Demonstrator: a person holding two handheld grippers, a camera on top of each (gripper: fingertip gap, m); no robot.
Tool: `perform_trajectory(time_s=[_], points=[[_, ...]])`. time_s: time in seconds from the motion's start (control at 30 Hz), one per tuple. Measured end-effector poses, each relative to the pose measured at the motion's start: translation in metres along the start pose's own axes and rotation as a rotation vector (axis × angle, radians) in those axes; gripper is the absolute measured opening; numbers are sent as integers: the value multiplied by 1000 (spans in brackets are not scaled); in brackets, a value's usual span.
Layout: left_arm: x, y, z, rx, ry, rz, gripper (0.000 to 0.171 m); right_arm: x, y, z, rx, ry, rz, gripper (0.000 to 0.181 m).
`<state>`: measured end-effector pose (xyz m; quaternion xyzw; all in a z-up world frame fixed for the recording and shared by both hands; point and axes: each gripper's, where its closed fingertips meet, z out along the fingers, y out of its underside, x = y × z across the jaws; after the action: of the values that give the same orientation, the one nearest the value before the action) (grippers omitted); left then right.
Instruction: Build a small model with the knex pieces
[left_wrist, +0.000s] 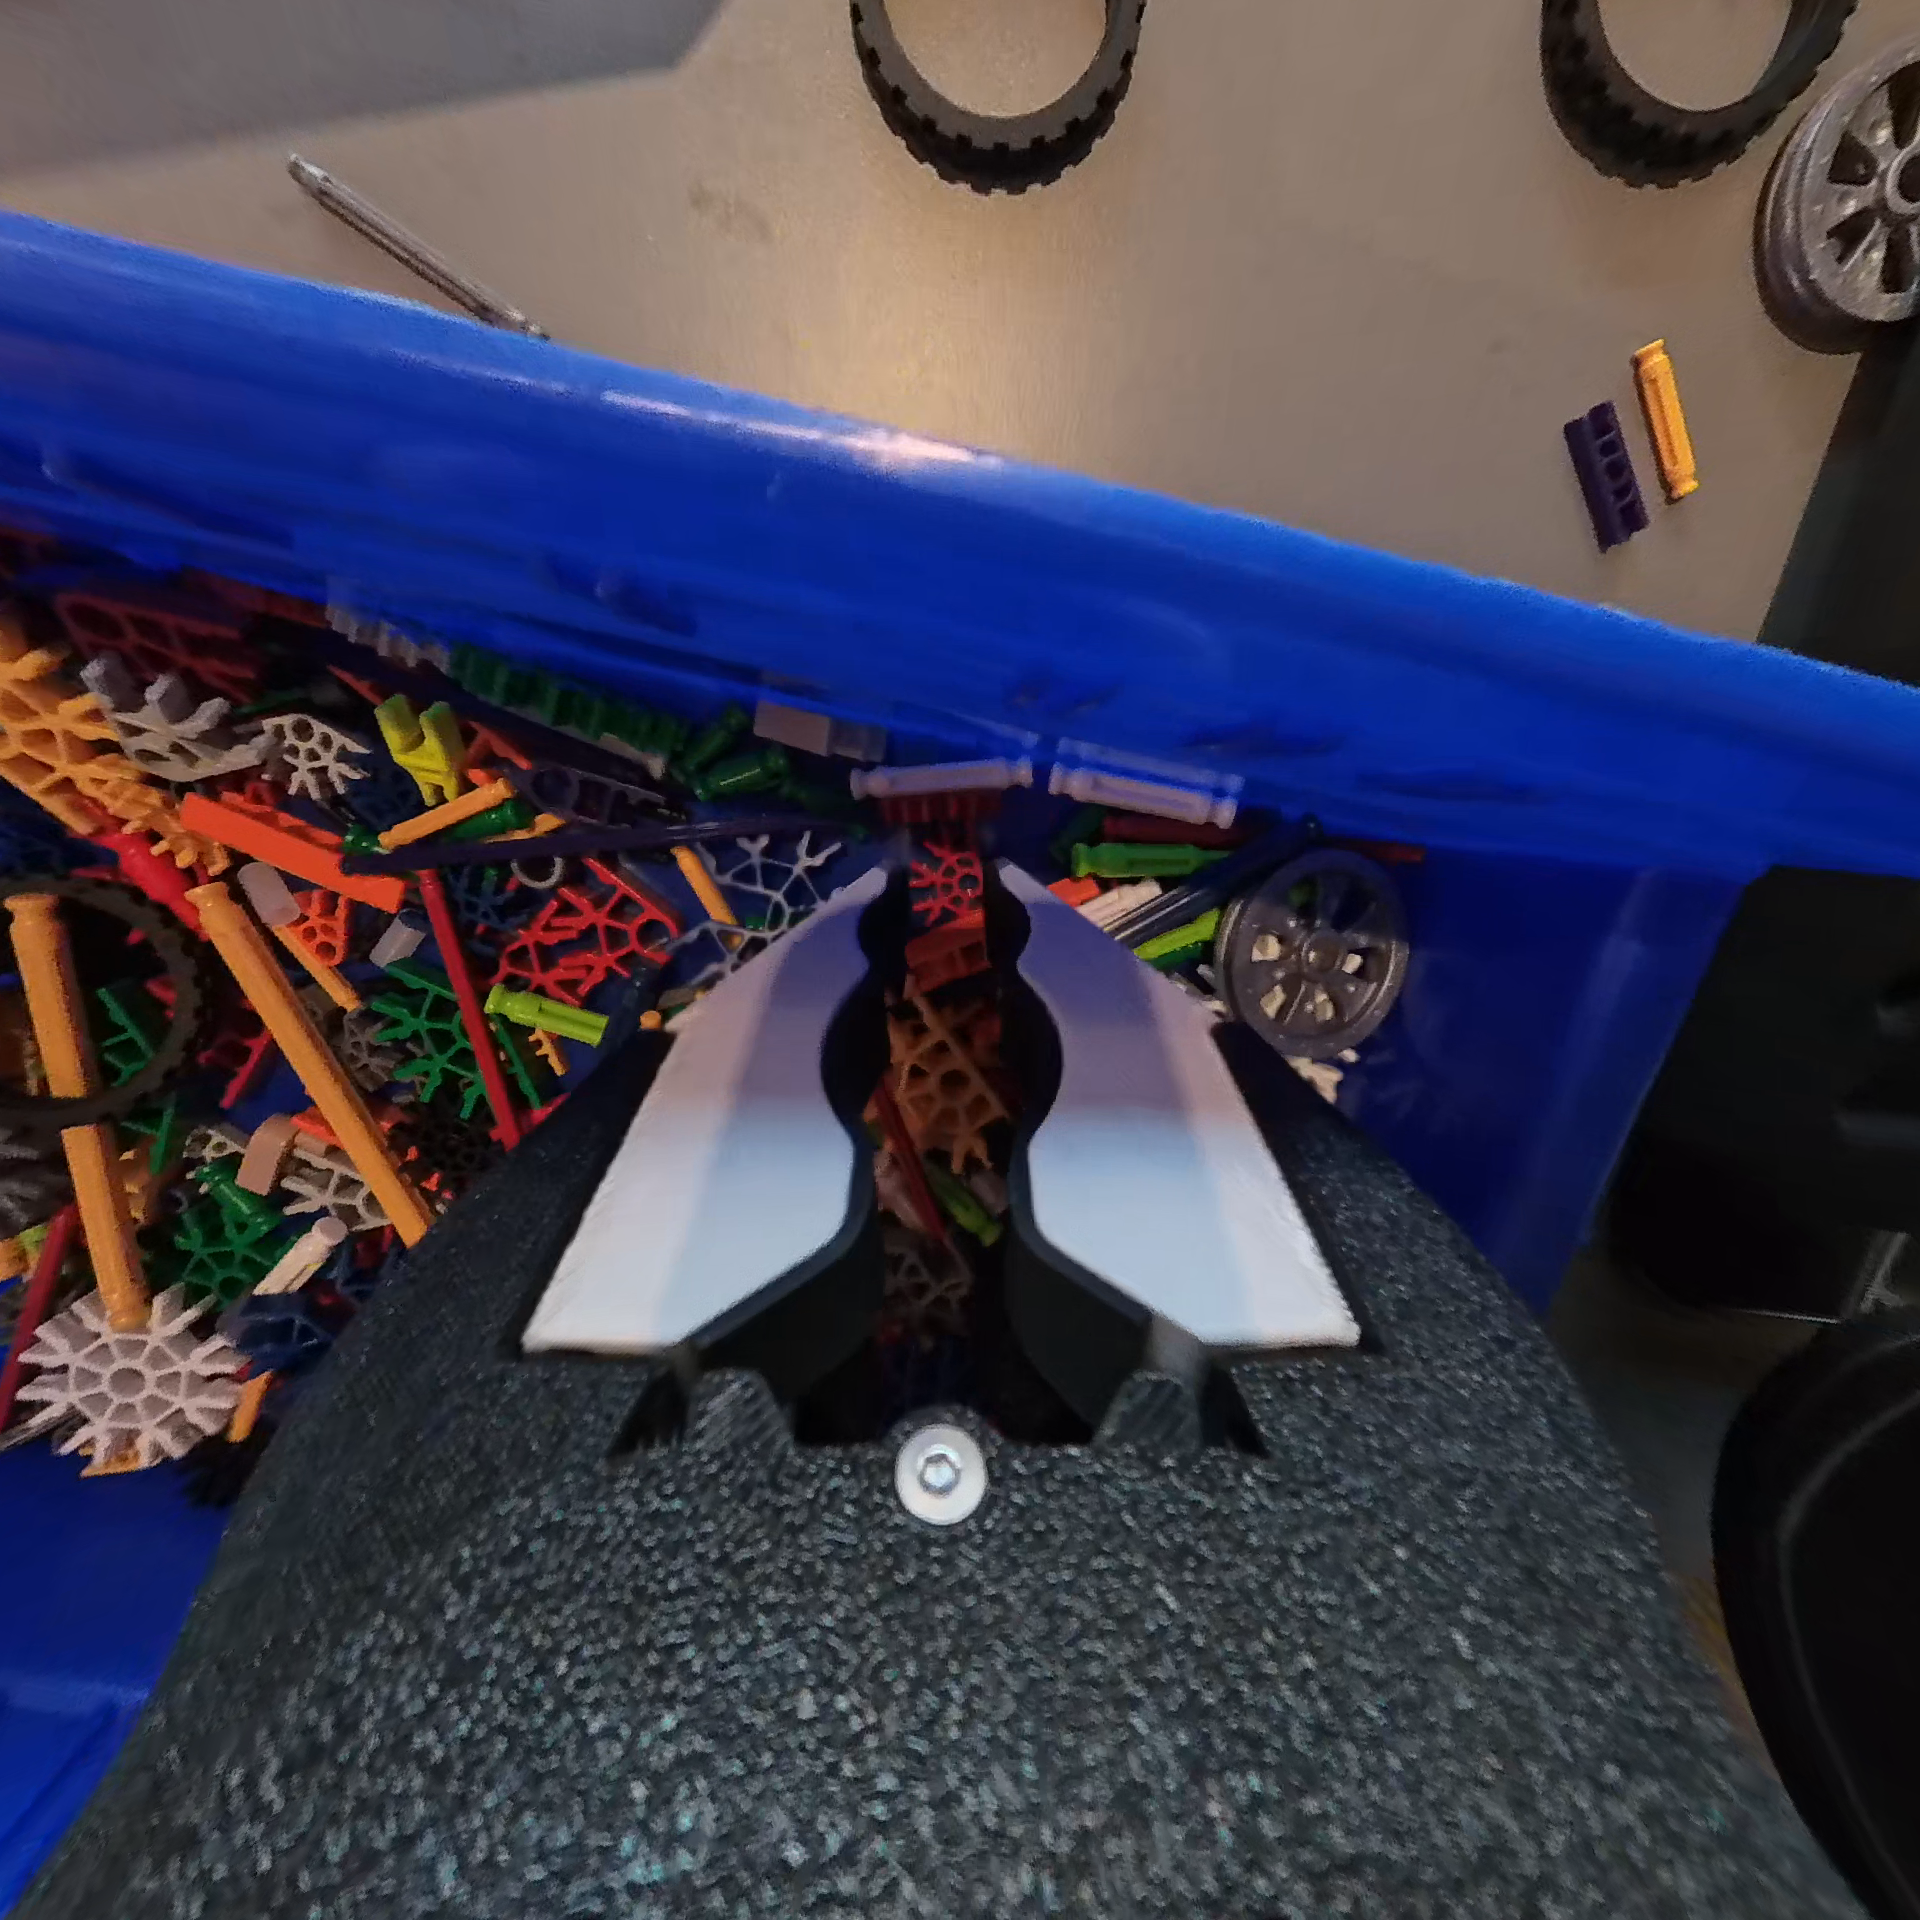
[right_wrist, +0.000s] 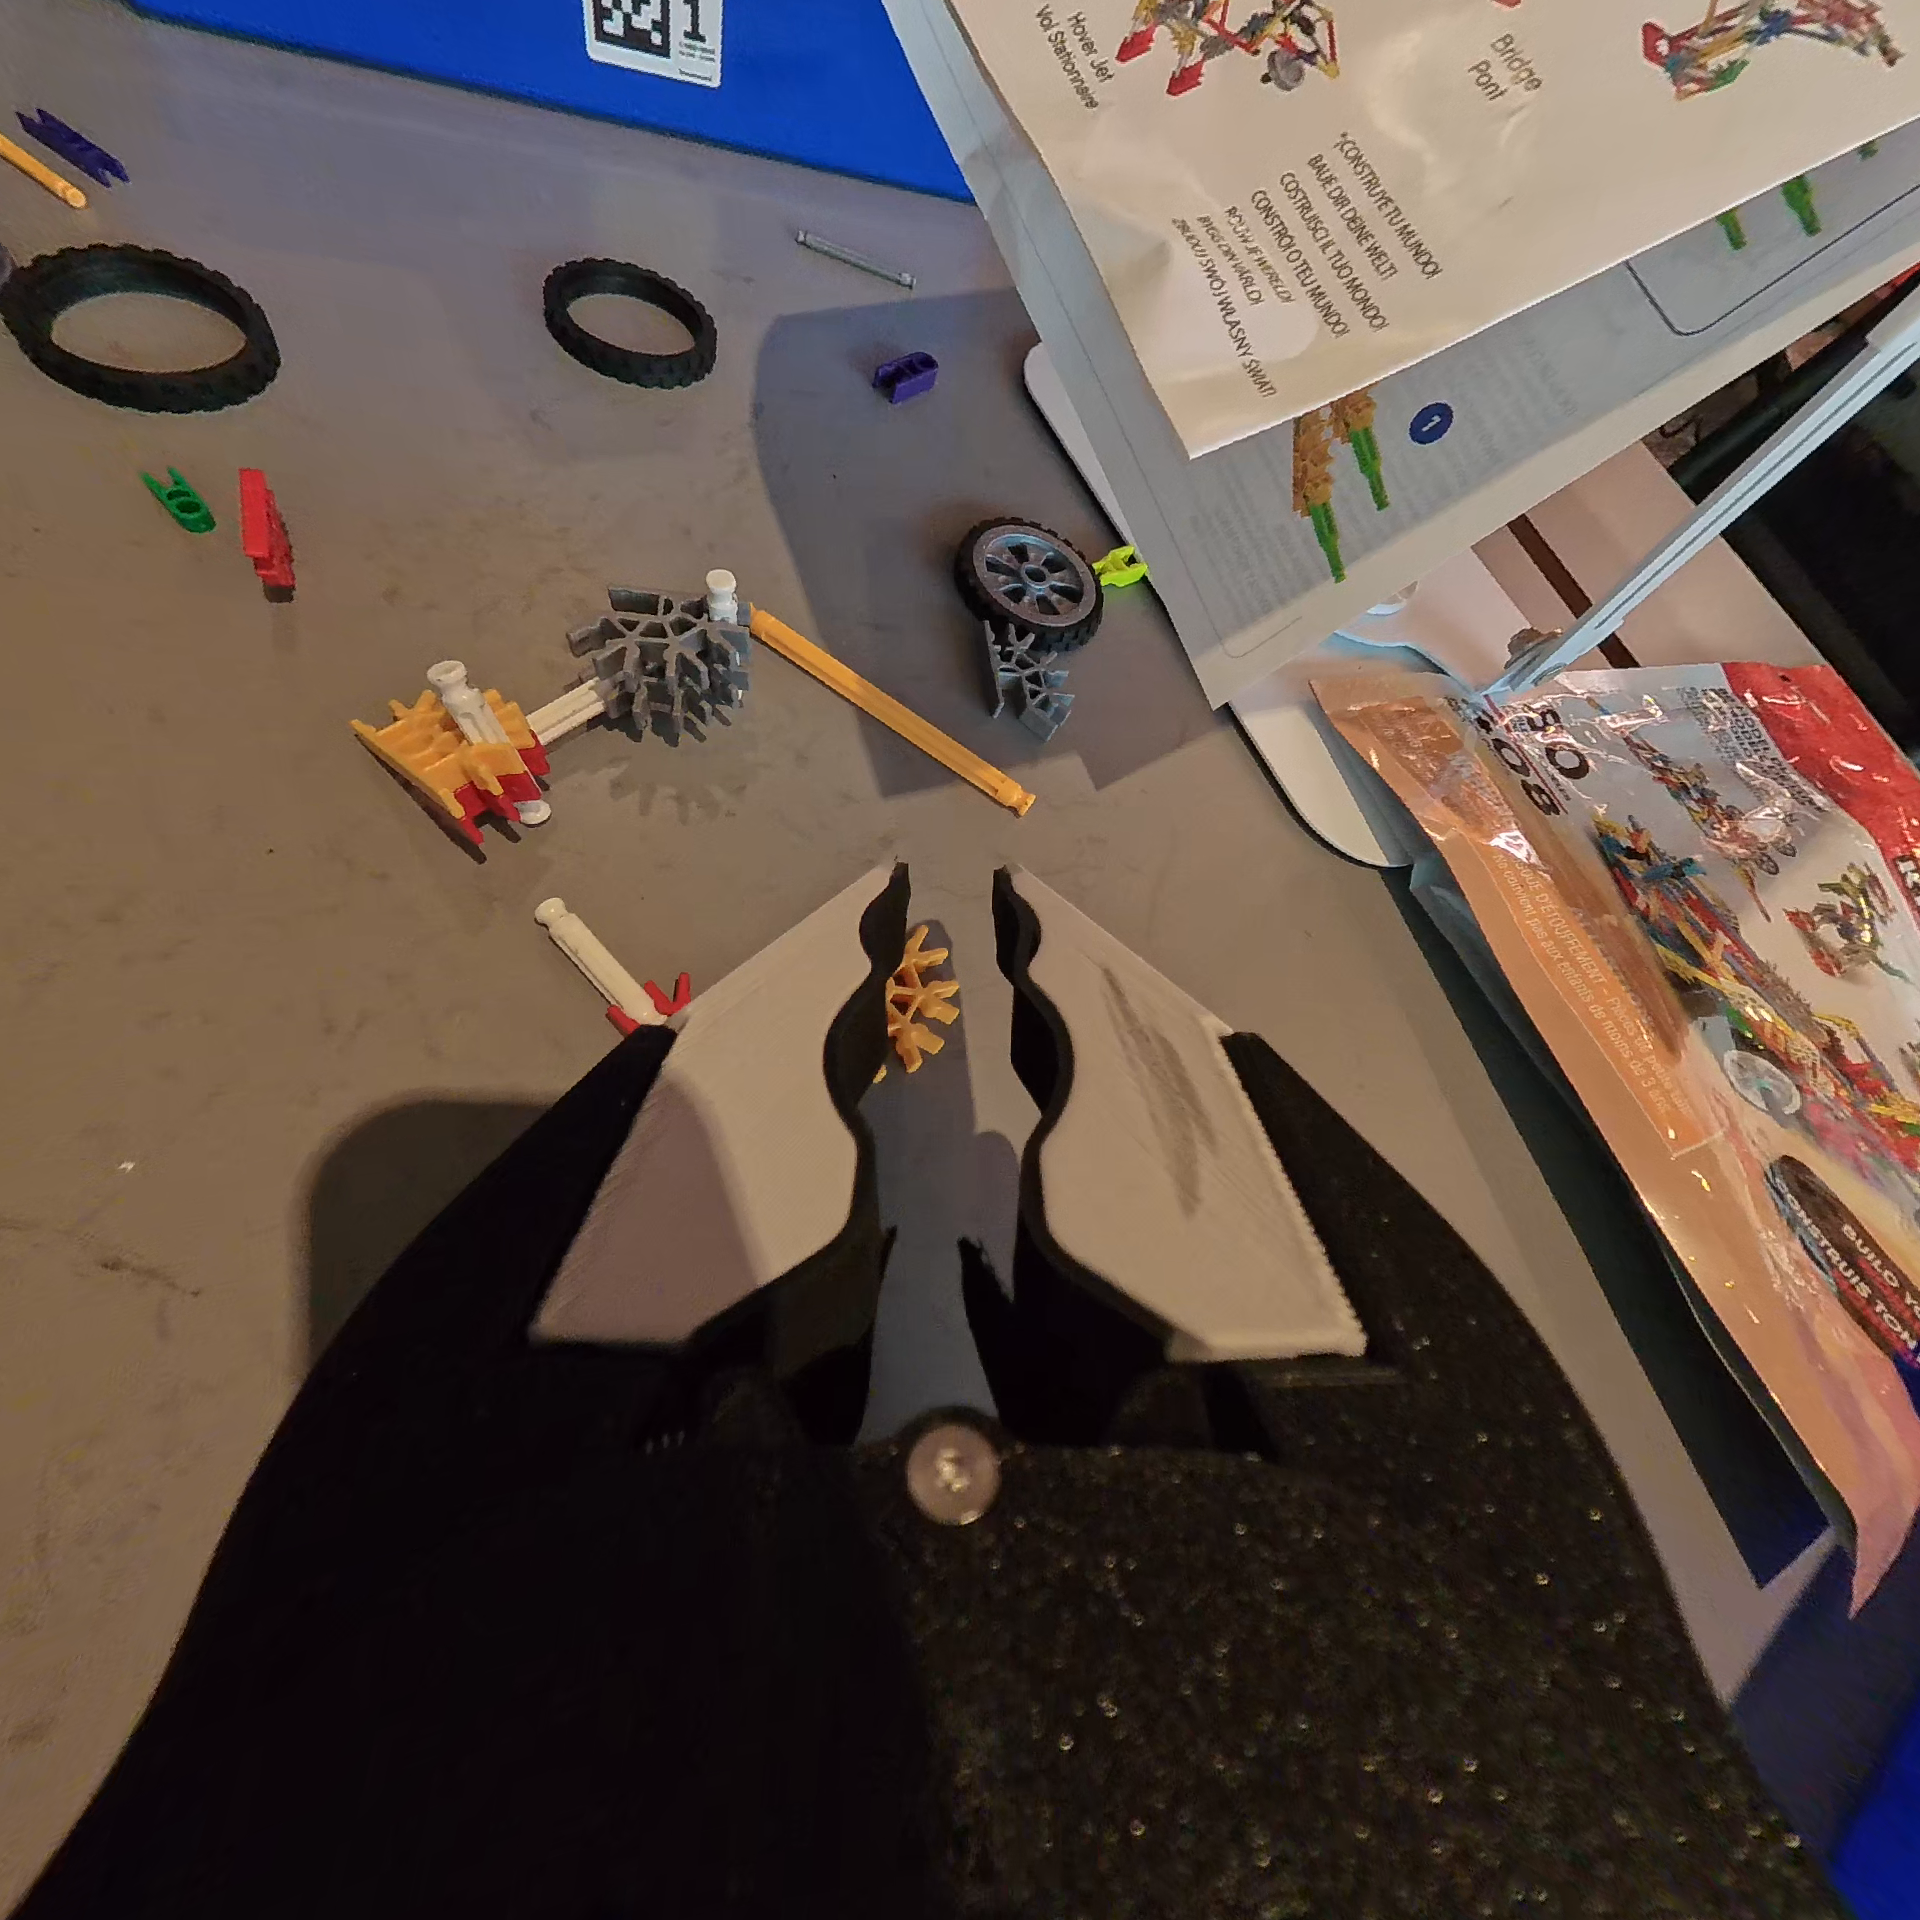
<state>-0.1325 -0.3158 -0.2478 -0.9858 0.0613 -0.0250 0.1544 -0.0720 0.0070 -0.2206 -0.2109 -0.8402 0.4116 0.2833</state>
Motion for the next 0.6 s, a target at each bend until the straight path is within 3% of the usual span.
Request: perform_trajectory(time_s=[0.3, 0.47, 0.6], points=[[-13, -13, -47, 60, -115, 25, 12, -2, 1, 0, -7, -7, -13, 16], [-14, -43, -80, 119, -185, 64, 12, -5, 1, 1, -12, -14, -23, 16], [-12, -88, -109, 223, -245, 117, 12, -6, 1, 0, -12, -20, -30, 15]])
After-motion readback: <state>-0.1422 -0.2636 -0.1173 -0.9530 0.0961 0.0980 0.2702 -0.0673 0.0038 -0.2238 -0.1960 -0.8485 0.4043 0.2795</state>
